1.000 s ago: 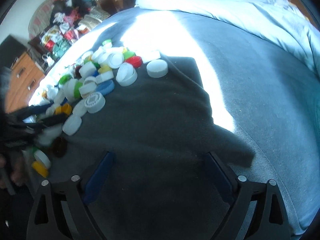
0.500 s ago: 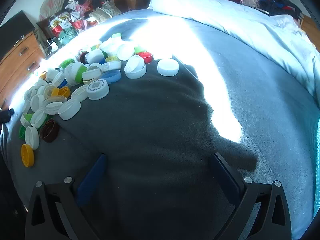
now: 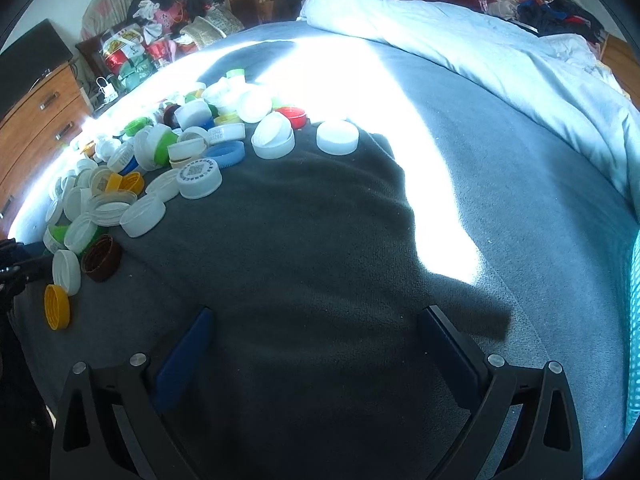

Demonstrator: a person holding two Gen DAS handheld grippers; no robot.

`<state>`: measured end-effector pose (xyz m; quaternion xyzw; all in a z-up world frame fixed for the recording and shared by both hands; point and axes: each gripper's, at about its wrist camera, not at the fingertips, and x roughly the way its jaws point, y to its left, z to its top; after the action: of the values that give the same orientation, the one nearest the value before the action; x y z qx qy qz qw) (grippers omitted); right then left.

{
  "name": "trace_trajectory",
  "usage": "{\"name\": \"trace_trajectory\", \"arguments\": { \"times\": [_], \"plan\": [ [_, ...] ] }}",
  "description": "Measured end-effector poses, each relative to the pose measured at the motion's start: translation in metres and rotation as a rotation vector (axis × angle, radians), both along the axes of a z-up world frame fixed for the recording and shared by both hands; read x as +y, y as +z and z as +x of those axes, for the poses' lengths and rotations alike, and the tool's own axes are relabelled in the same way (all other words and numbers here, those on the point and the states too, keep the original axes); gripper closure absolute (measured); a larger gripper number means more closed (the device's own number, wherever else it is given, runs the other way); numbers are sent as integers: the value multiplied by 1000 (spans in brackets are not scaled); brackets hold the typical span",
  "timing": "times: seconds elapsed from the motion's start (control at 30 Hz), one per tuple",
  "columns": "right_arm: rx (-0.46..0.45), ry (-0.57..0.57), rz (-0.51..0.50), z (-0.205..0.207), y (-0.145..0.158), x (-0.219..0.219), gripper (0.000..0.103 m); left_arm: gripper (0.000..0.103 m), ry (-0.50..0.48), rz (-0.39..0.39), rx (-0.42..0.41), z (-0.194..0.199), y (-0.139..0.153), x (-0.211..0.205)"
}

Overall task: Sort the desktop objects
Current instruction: 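Grasp a green cap with the left gripper while the right gripper grasps a yellow cap, then carry the green and yellow caps over the blue basket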

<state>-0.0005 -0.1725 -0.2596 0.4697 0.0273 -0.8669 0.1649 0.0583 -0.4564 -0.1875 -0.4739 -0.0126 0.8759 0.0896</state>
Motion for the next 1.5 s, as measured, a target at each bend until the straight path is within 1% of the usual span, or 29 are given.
{"name": "trace_trajectory", "arguments": {
  "times": [0.07,0.1,0.2,0.3,0.37,0.43,0.53,0.6,0.7,0.8,0.83,0.87,0.9,0.93,0.97,1.1,1.23,1.37,1.5],
  "plan": [
    [12,28,-74,7,14,-1,29,78,18,10,23,3,6,-4],
    [29,52,-98,14,22,-5,31,78,38,11,35,5,8,-8],
    [63,116,-162,42,39,-31,31,78,96,18,55,6,10,-19],
    [70,148,-221,74,42,-58,31,78,132,24,56,4,9,-28],
    [81,211,-186,87,41,-80,31,78,133,28,67,5,10,-29],
    [94,260,-165,90,43,-98,31,78,120,31,77,5,11,-28],
    [96,226,-165,87,42,-110,31,78,120,39,76,6,11,-30],
    [101,207,-145,84,39,-117,31,78,129,54,75,7,11,-34],
    [88,216,-113,80,33,-125,31,78,134,69,68,6,10,-37],
    [84,222,-66,75,27,-131,31,78,132,63,59,5,7,-36],
    [84,223,-57,73,26,-132,33,78,131,61,56,4,6,-36],
    [84,224,-43,71,25,-132,41,78,130,54,54,3,6,-34],
    [81,226,-36,70,25,-133,47,78,127,49,53,3,5,-33],
    [81,227,-25,69,26,-132,61,78,126,40,52,3,5,-32],
    [82,230,-17,69,28,-131,71,78,127,28,49,3,4,-30],
    [92,233,-35,72,39,-126,71,78,137,-8,47,2,5,-28],
    [128,220,-43,78,56,-117,71,78,153,-82,53,0,8,-23],
    [171,181,-54,77,78,-99,71,78,162,-143,50,-3,12,-15],
    [222,134,-53,74,102,-76,71,78,155,-161,65,-7,25,-4]
  ]
}}
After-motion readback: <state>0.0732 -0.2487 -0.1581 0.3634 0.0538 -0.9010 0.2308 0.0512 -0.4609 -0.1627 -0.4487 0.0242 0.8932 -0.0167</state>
